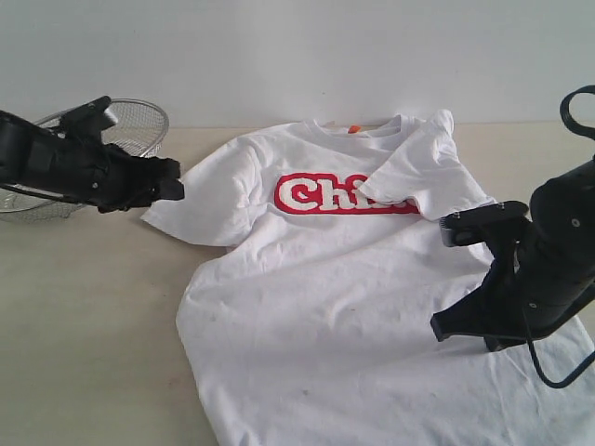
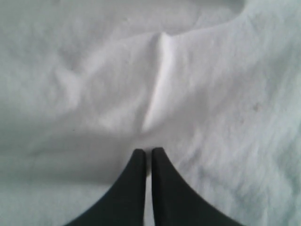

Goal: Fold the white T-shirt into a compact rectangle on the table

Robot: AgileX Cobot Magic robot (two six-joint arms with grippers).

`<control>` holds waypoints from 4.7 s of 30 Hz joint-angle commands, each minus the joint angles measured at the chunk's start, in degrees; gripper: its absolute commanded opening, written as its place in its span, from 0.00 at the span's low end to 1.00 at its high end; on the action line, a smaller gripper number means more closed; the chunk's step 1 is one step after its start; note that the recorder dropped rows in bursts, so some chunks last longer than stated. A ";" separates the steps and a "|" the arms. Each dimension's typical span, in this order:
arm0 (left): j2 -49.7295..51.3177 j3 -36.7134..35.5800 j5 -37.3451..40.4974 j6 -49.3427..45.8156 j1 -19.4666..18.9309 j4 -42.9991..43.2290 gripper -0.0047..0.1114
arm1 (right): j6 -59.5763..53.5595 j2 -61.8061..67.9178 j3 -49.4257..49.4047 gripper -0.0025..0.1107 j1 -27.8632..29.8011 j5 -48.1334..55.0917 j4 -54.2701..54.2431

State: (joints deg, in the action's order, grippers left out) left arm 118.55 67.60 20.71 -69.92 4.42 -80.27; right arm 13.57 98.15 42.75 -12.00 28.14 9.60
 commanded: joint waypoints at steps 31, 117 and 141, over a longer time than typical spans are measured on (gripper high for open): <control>7.52 3.01 0.14 3.34 3.21 3.11 0.38 | -2.49 -0.57 0.21 0.02 -0.01 0.16 -2.21; 17.24 37.44 6.48 15.94 18.54 11.91 0.08 | -7.10 -0.57 0.21 0.02 -0.01 -0.25 -6.41; 24.33 47.82 24.60 23.69 20.81 13.43 0.47 | -8.05 -0.99 0.21 0.02 -0.01 -3.04 -8.03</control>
State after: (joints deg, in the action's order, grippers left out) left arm 143.82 115.10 41.39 -46.85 24.73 -67.05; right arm 6.10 98.05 42.75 -12.00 25.71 1.58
